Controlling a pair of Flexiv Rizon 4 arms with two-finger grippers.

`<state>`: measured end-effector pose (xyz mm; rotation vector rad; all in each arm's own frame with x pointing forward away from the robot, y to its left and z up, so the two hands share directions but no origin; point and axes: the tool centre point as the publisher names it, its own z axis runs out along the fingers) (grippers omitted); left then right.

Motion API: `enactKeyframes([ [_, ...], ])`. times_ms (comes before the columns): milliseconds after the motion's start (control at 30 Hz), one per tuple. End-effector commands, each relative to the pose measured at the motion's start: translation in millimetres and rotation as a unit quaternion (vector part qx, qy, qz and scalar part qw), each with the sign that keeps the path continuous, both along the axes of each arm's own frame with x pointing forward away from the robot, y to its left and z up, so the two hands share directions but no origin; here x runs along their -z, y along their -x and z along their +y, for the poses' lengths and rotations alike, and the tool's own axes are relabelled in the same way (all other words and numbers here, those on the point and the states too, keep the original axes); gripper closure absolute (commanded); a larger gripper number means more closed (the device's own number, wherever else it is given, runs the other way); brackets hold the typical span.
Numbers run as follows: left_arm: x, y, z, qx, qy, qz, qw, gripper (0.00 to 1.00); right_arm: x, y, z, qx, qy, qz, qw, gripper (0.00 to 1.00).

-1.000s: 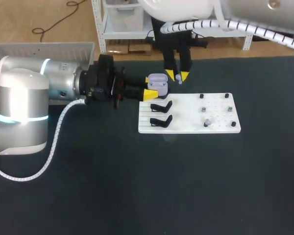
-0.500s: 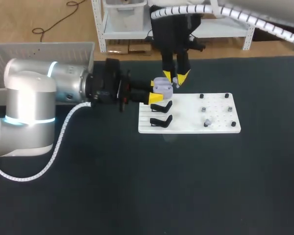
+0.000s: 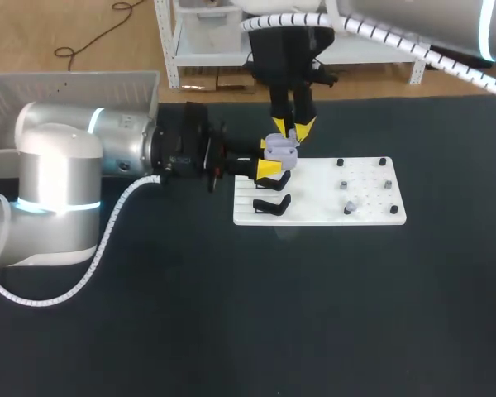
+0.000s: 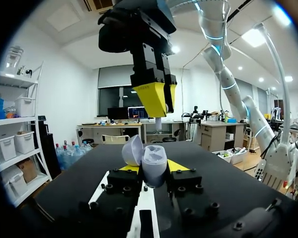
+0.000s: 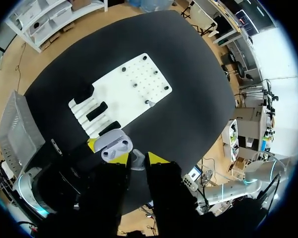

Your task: Pick up each earbud case from the left stands, insert the matching earbuds, close the lid, and place the case in the box.

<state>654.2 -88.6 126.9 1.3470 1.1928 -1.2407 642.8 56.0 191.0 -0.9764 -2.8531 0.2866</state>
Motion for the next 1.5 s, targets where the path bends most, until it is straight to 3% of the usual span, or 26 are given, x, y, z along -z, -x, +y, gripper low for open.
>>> enactKeyframes([
  [33,0.7,-1.5,-0.6,0.001,0.000,0.000,1.000,1.00,0.2,2.7,-2.3,0.000,-0.002,-0.003,1.000,1.00],
  [1000,3.0,0.8,1.0,-0.001,0.010,-0.010,1.000,1.00,7.3,6.0,10.3,-0.041,0.015,-0.024,0.999,1.00],
  [1500,3.1,1.2,1.2,-0.002,0.011,-0.011,1.000,1.00,20.4,2.1,11.8,-0.046,0.028,-0.017,0.998,1.00],
])
